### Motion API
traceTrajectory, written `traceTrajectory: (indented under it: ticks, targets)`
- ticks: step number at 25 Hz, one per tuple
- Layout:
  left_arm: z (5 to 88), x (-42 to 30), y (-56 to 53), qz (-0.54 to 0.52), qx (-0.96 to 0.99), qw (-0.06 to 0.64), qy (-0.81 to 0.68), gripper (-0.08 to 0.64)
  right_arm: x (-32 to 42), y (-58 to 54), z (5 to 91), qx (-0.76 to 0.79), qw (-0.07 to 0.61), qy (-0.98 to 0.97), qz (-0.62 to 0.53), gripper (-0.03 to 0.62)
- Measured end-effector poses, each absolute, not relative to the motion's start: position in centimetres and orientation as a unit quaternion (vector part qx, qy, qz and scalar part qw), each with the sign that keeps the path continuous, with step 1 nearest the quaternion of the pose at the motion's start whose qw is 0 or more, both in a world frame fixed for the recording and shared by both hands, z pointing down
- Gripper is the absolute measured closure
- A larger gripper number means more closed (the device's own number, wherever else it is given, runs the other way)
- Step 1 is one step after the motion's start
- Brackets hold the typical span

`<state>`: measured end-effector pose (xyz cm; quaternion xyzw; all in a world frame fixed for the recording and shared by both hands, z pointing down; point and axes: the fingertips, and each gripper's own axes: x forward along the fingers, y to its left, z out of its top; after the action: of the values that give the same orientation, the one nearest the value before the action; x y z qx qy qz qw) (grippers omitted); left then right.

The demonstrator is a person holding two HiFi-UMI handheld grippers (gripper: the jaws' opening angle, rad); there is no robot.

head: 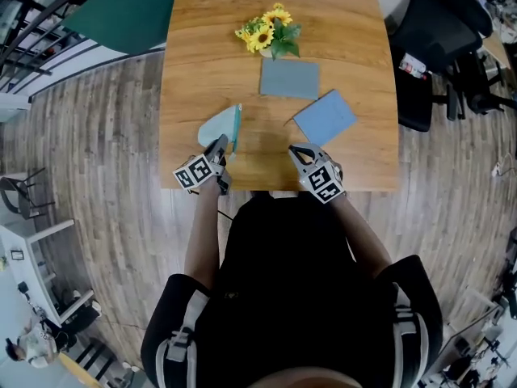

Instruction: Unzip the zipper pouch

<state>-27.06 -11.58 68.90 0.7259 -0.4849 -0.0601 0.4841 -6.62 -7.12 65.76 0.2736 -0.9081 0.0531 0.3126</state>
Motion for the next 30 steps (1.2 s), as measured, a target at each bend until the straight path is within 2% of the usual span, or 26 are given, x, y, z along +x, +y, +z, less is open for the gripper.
traceTrajectory:
  ticks: [6, 12, 14, 15, 16, 17, 20, 23, 26, 30]
  targets:
    - [61.7, -26.3, -10.3, -0.084, 0.79, 0.452, -0.405, 0.557, -8.6, -6.9, 65.6, 0.253, 0.283, -0.923, 0.062, 0.583]
    - [55.2, -24.3, -8.4, -0.098, 0.853, 0.408, -0.311, 0.557, -10.3, -8.0, 63.7, 0.238, 0.211, -0.943, 0.099, 0.552]
    - [53.4, -23.9, -7.9, -0.103, 0.865, 0.399, -0.287, 0.557, -10.9, -8.5, 62.4, 0.223, 0.172, -0.952, 0.117, 0.515]
    - [52.5, -23.6, -7.6, -0.106, 0.871, 0.394, -0.274, 0.557, -11.2, -8.6, 61.5, 0.209, 0.149, -0.958, 0.128, 0.468]
    - [51.6, -23.4, -7.3, -0.108, 0.877, 0.39, -0.259, 0.557, -11.6, -8.7, 60.5, 0.195, 0.125, -0.963, 0.137, 0.392]
    - [50.9, -23.2, -6.9, -0.11, 0.884, 0.385, -0.242, 0.557, -12.0, -8.8, 59.4, 0.181, 0.102, -0.968, 0.142, 0.359]
    - [49.3, -22.6, -5.2, -0.098, 0.906, 0.368, -0.186, 0.557, -13.2, -8.9, 56.3, 0.147, 0.057, -0.979, 0.132, 0.306]
    - [48.4, -22.1, -3.6, -0.082, 0.921, 0.353, -0.141, 0.556, -14.3, -8.4, 54.5, 0.109, 0.047, -0.986, 0.114, 0.291]
    - [48.0, -22.0, -2.8, -0.09, 0.924, 0.352, -0.116, 0.555, -14.8, -7.4, 53.5, 0.068, 0.034, -0.99, 0.12, 0.313]
    - [47.8, -22.8, -2.6, -0.123, 0.918, 0.362, -0.107, 0.555, -14.7, -6.3, 52.2, 0.036, -0.007, -0.986, 0.162, 0.478]
